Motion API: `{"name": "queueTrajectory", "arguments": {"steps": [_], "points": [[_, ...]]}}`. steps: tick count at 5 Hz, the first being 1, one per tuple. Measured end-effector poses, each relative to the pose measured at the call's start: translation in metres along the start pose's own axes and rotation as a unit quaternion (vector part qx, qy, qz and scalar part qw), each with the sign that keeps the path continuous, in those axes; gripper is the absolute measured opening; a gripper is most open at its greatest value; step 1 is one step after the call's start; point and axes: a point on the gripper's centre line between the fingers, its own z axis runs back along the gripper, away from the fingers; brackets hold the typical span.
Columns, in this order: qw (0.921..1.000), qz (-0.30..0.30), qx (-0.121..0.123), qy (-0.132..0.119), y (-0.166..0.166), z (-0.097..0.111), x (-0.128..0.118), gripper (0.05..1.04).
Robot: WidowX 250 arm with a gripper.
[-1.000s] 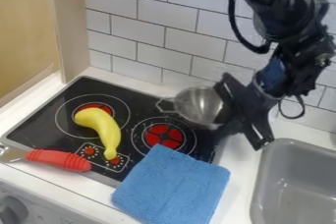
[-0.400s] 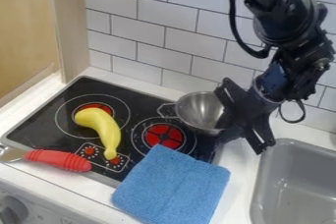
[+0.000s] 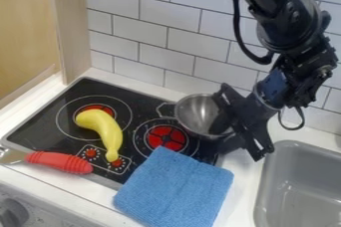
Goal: Move the silver pot to the right side of the stove
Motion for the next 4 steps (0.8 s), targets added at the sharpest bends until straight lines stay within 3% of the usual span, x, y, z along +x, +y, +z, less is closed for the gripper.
{"name": "queueTrajectory", "arguments": {"steps": [1, 2, 4], "points": [[1.0, 0.005, 0.001, 0.0, 0.0, 0.0, 0.001, 0.822], [1.0, 0.005, 0.002, 0.001, 0.0, 0.0, 0.0, 1.023], [0.9992, 0.001, -0.005, -0.039, 0.004, 0.013, 0.003, 0.999]]}}
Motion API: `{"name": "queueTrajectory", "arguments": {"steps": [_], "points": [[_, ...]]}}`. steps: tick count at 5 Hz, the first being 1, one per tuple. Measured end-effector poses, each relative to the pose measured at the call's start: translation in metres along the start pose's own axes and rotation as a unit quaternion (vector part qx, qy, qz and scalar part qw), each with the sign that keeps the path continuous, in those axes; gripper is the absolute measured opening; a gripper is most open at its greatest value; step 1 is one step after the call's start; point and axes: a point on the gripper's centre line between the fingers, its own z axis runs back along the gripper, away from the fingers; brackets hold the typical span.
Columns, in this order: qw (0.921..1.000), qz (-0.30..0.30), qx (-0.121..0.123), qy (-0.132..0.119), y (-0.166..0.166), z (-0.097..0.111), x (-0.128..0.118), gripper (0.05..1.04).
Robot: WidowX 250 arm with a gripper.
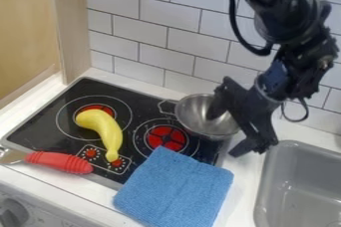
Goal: Move the silver pot to the right side of the stove
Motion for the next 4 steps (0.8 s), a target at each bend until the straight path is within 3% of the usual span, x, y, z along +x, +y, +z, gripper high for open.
{"name": "queueTrajectory", "arguments": {"steps": [3, 4], "points": [[0.9961, 0.035, -0.007, -0.081, 0.022, 0.043, -0.016, 0.999], [0.9962, 0.035, -0.008, -0.08, 0.021, 0.043, -0.018, 0.999]]}}
